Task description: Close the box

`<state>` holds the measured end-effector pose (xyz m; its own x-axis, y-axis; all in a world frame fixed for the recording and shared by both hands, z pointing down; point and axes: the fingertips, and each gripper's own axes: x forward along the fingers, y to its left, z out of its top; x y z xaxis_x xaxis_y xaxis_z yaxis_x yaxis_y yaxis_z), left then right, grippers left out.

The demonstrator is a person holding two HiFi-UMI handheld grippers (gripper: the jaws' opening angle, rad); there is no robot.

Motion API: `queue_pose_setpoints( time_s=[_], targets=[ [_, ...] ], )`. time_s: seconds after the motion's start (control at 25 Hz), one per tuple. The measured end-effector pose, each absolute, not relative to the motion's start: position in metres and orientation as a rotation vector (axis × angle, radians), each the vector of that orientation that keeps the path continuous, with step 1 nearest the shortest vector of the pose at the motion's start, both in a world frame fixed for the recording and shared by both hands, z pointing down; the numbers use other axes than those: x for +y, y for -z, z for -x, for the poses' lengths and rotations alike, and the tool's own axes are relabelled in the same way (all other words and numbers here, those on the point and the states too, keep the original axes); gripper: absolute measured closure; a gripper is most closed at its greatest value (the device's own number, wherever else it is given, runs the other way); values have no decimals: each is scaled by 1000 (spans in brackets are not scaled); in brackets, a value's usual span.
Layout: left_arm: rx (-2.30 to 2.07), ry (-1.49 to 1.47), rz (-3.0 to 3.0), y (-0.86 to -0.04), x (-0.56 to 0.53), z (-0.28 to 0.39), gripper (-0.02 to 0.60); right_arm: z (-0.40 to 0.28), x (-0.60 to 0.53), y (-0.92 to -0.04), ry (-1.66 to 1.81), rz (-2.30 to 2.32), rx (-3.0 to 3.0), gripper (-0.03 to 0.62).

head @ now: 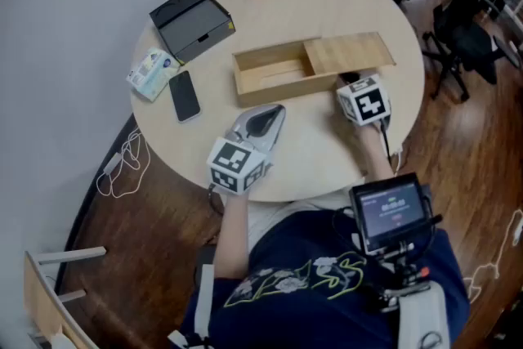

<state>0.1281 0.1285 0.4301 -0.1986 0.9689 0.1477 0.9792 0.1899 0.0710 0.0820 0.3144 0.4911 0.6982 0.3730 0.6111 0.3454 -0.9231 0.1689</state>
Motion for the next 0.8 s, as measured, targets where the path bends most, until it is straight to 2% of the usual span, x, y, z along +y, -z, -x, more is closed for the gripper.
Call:
queue_pose_setpoints(
  time_s=[0.24, 0.36, 0.44, 0.56, 0.68, 0.8],
  targets=[
    [-2382, 221, 1918, -424, 130, -123, 580, -142, 269, -479, -924, -2945, 341, 602],
    [-2335, 194, 1994, -422, 122, -132, 580, -135, 261, -469, -799, -3039, 306, 600],
    [-2223, 104, 2201, -409, 98, -165, 580, -109, 265, -464, -678, -3154, 322, 602],
    [-1934, 68, 2552, -378, 58, -247, 581, -50, 305, -462, -688, -3181, 539, 602],
    [-1765, 258, 2632, -374, 57, -320, 581, -8, 382, -451, -646, -3136, 864, 602],
    [-1736, 494, 2552, -402, 81, -355, 581, -11, 448, -449, -684, -3107, 997, 602]
  ],
)
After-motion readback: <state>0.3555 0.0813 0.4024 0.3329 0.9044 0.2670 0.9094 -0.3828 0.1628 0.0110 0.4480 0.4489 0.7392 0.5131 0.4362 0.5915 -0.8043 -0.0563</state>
